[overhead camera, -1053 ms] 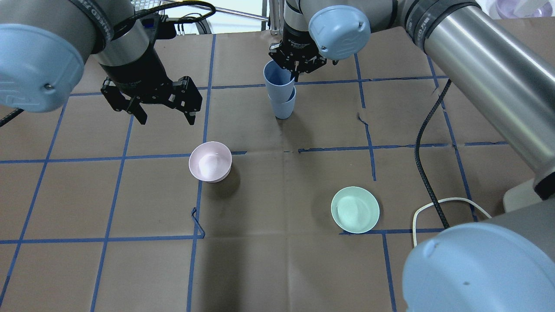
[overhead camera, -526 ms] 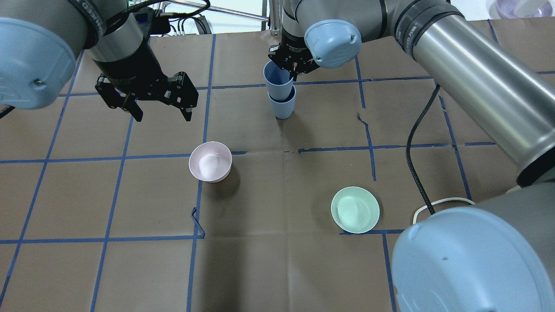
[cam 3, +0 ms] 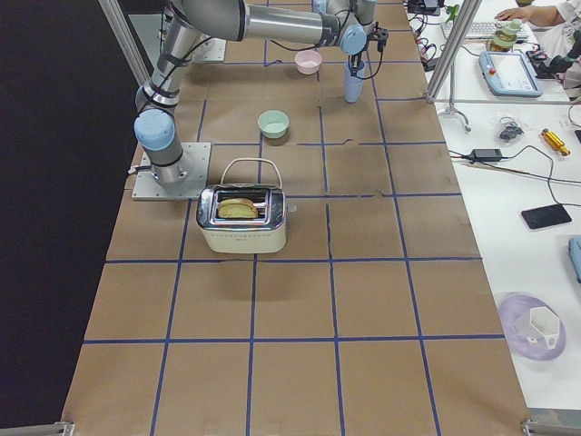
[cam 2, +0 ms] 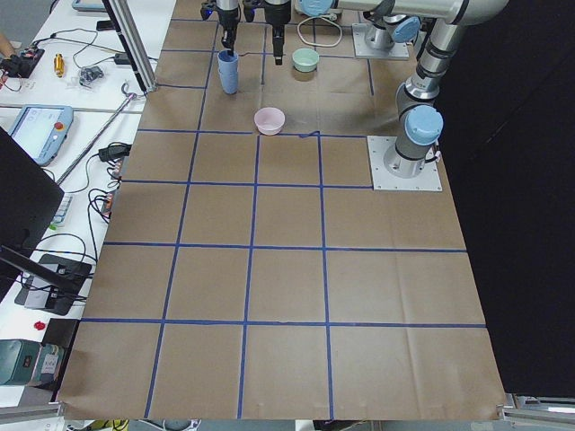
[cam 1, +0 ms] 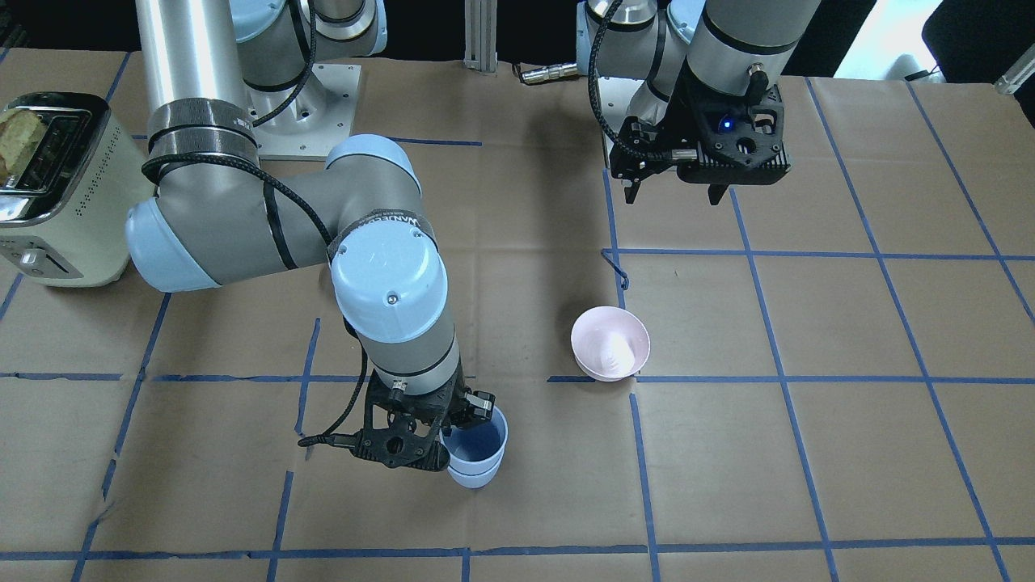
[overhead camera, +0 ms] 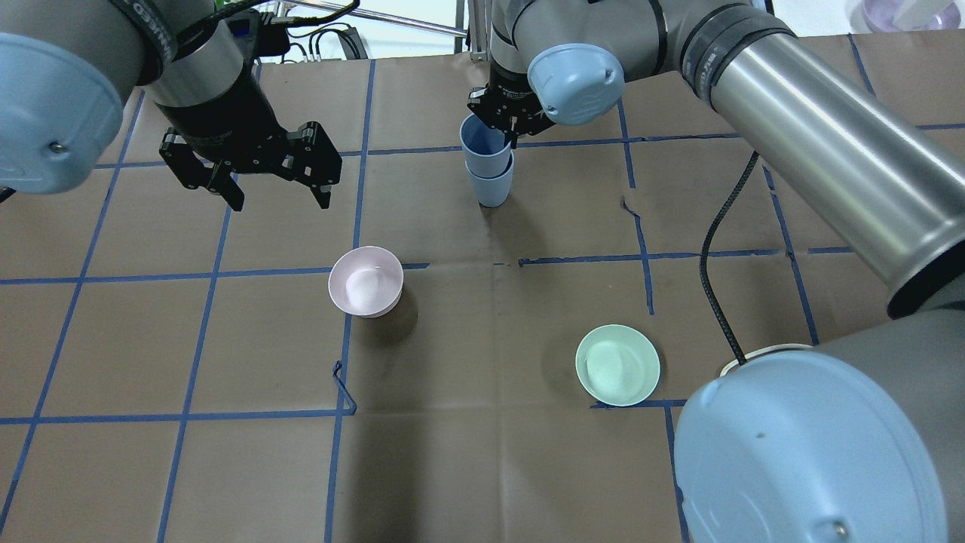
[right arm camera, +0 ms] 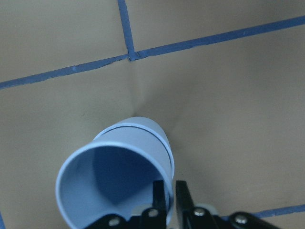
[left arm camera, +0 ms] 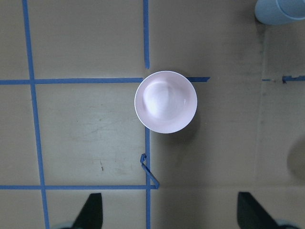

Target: Stack blue cups with both arms

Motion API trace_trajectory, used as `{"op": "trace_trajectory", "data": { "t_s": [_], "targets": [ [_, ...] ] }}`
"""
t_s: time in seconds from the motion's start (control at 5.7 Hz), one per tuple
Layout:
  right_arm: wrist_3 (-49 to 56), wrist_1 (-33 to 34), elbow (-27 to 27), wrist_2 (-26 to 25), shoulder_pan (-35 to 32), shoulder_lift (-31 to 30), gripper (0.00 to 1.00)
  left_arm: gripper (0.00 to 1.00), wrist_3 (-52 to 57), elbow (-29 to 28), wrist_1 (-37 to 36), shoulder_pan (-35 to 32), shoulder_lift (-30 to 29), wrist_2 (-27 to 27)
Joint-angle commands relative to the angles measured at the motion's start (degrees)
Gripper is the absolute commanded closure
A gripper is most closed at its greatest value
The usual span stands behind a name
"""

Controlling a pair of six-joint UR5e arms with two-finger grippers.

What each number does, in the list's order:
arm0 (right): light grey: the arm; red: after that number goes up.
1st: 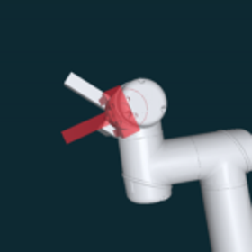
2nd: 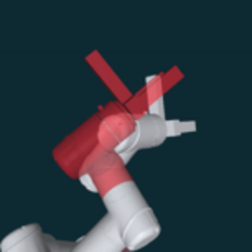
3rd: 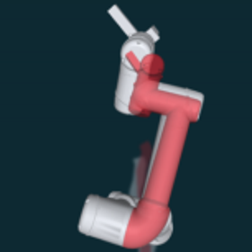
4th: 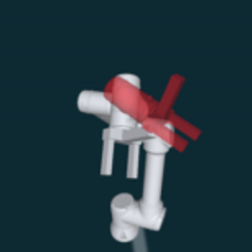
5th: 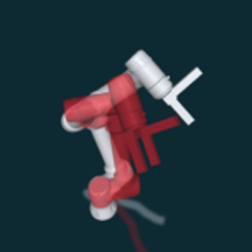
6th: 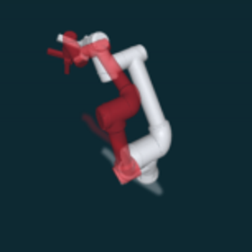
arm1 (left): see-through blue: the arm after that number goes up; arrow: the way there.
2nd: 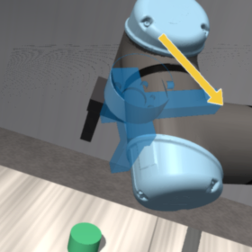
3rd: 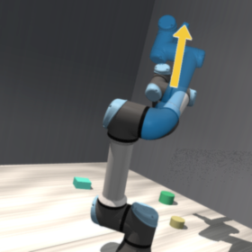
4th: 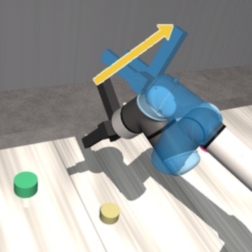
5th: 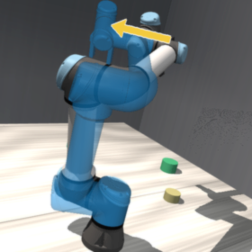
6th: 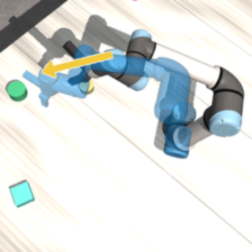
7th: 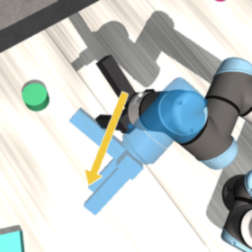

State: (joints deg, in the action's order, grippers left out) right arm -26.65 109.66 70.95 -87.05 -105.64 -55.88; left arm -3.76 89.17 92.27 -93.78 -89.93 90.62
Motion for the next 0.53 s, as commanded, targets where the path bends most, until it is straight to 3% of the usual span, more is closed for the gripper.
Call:
{"op": "trace_trajectory", "data": {
  "t_s": [0.0,0.35],
  "targets": [
    [0.28,-0.50,-2.21,0.82,1.12,-0.88,0.00,0.00,-0.02,-0.05,-0.34,0.00,0.19,-0.01],
    [4.20,-9.49,-2.50,-0.05,3.31,-7.97,0.00,0.00,-0.02,-0.14,-0.34,0.18,0.20,0.08]
  ]
}}
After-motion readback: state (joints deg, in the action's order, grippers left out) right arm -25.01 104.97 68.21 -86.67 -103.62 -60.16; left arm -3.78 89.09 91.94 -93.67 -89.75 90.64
